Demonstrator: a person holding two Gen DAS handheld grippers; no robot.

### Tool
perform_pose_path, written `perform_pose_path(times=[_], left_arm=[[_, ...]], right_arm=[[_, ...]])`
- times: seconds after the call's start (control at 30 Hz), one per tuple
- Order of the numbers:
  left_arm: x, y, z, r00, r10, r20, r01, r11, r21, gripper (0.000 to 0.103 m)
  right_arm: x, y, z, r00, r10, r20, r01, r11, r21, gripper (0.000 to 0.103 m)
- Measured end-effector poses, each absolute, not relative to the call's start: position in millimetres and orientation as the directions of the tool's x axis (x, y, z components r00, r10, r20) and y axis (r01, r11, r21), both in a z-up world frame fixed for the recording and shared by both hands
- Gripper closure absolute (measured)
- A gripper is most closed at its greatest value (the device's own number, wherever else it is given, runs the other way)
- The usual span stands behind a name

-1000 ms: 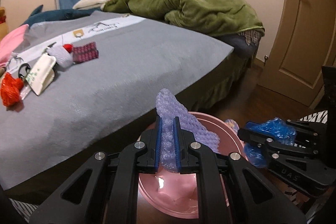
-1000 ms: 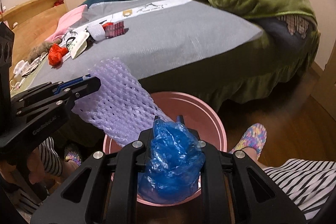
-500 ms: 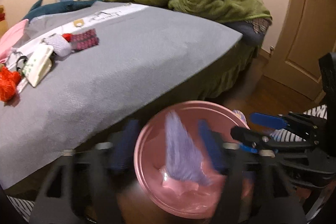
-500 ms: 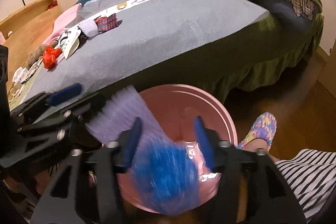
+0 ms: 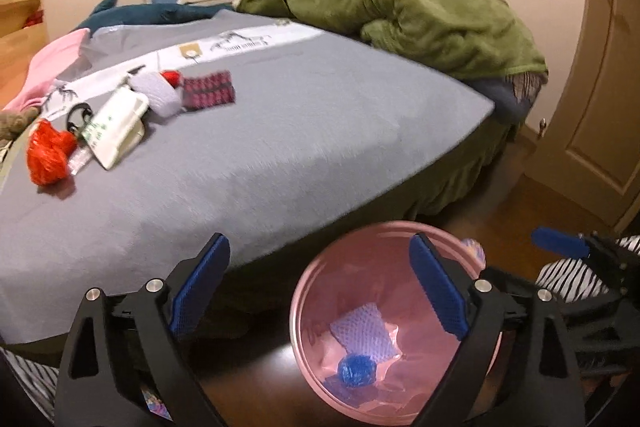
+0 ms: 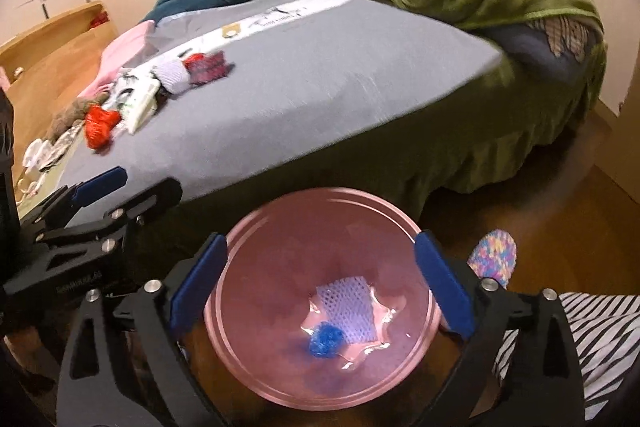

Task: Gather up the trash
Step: 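Grasp the red plastic bag with the left tool while the right tool grasps the pink-black card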

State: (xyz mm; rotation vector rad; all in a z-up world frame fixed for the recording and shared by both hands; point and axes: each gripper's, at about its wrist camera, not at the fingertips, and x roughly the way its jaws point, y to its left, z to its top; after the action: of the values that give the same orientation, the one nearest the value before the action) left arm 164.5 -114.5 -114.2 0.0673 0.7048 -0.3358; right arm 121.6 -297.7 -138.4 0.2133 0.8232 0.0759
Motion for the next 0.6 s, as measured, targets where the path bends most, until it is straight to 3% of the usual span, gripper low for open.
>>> perform_pose_path(times=[0.23,0.6], left_arm=[[160,-73,-58,0.823,-0.226,-0.521,0.21,0.973,-0.092,0.008],[173,2,-2,0.933,0.01,-0.36,-0.028,0.999,-0.043,0.008]], right_arm=[[126,-269,-95,0.74,0.206,-0.64,-0.067,0.97,0.235,0.005],[163,-210,-44,0.815,0.259,-0.518,-0.188,0.964,0.187,0.005]])
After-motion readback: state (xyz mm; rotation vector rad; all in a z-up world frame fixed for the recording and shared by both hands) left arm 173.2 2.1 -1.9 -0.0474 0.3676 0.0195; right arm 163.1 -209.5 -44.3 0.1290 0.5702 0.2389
